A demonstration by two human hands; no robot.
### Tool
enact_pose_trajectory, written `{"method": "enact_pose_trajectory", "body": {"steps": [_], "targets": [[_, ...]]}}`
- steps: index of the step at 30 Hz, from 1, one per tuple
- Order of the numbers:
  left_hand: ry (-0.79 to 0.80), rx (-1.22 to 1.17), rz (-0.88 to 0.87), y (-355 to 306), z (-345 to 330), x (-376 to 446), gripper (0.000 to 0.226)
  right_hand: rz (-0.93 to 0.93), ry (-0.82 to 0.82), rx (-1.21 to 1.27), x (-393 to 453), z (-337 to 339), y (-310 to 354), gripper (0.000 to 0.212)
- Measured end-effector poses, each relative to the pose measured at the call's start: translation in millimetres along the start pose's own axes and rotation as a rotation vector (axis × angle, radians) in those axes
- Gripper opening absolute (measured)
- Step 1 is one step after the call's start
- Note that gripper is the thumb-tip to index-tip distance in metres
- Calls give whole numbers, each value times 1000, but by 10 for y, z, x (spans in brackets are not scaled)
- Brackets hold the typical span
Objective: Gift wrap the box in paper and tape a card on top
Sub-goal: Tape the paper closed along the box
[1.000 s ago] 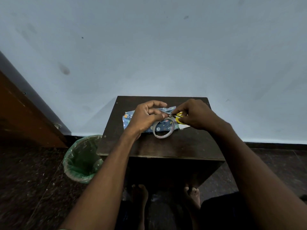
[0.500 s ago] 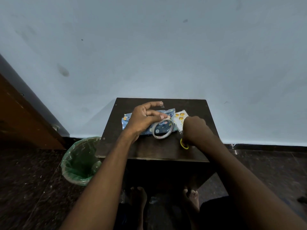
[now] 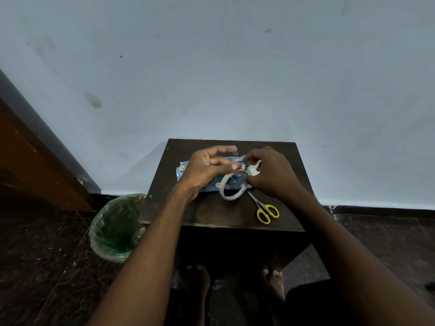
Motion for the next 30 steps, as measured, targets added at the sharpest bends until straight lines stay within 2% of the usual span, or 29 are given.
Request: {"method": "enact_pose_trajectory", "body": {"steps": [2,5,10,17,25,30], "targets": [[11,3,-4,-7,20,-3,45,97,80,134,19,-56,77,36],[16,-4,-5,0,52,-12,45,120,75,191,23,-122,88,22],[-39,-27,-29,9,31,-8,47,99,23,168,59,-111,31,12],[-110,-57,-24,25,52,4,53,152,11,99,36,-112,78,15],[-127,46,-31,32,13,62,60,219,-131,38,31,-30,63,16],[-111,29,18,77,32,86,60,240,-137,52,44,-7,57,13]]}}
Point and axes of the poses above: each hand's wrist, its own x-axis towards the middle knuckle, its own z-axis out of the back of the hand, y = z × x, the point moved 5 cm from there along x, towards the middle knuckle, and after that the axes turned 3 degrees about -y, right-handed, at the moved point
